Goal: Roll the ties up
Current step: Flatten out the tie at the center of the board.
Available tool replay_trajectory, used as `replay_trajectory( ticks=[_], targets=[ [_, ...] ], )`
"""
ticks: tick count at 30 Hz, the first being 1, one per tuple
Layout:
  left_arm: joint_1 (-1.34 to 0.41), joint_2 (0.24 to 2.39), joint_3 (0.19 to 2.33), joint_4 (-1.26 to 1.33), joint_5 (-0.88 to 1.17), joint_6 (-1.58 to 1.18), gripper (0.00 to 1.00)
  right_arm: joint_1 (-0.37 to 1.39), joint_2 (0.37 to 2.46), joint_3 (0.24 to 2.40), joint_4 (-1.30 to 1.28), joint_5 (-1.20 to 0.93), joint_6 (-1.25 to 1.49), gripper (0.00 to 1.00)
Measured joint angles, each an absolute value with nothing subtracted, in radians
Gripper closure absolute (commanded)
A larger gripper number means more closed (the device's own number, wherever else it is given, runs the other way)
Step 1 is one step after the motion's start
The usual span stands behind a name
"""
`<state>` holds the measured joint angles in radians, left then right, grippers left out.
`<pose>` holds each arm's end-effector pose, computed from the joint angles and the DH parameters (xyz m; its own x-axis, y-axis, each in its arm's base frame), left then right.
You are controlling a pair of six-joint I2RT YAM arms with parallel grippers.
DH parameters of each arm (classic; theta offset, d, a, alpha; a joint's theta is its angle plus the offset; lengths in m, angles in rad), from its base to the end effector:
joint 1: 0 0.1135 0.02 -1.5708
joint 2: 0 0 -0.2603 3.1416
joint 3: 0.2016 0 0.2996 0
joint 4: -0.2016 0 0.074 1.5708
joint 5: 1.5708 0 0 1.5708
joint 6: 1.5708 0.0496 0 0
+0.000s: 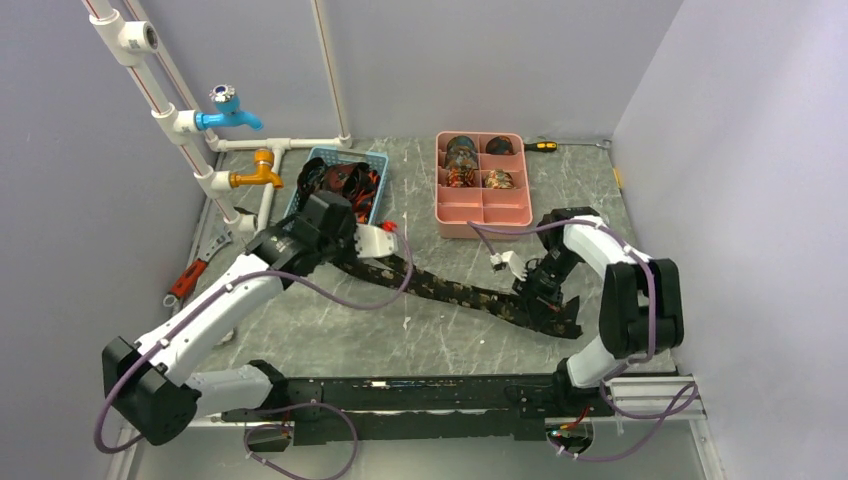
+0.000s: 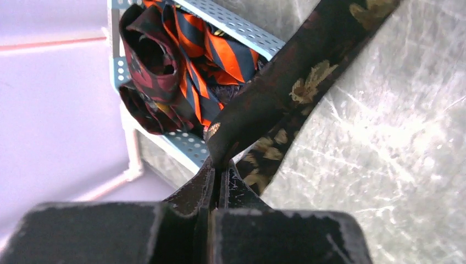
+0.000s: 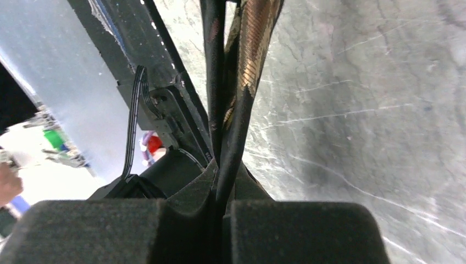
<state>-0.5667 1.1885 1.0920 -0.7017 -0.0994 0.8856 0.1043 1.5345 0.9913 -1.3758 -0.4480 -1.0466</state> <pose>0.2616 -0.1606 0.2981 -0.0139 0.9221 -0.3867 0.7689 0.2571 0.5854 0.2487 0.0476 0.1617 -0.5140 -0.8384 -0.1817 -0.7827 0.3717 0.4992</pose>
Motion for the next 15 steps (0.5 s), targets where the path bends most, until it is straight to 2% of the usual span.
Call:
replay_trajectory(
  ticks=[5,7,8,12,13,15],
  targets=[
    [-0.772,1.264,1.075,-0.727,-0.218,0.918,1.0,0.073,1.683,0.991,-1.377,-0.453,-1.039,1.0],
    [-0.838,1.353,1.077,-0.736,-0.198,0.866,0.96,0.05,1.744,0.992,-1.371,-0.449,-1.038,1.0],
    [-0.854,1.391,1.077,-0.741,-0.183,0.841,0.9,0.039,1.765,0.992,-1.367,-0.446,-1.038,1.0],
    [-0.86,1.51,1.078,-0.746,-0.096,0.738,0.4,-0.012,1.825,0.997,-1.353,-0.411,-1.043,1.0],
    [-0.853,1.516,1.078,-0.747,-0.07,0.73,0.31,-0.024,1.832,0.997,-1.35,-0.399,-1.045,0.99],
    [-0.828,1.509,1.081,-0.752,0.005,0.719,0.25,-0.051,1.848,0.997,-1.343,-0.366,-1.052,0.85]
  ],
)
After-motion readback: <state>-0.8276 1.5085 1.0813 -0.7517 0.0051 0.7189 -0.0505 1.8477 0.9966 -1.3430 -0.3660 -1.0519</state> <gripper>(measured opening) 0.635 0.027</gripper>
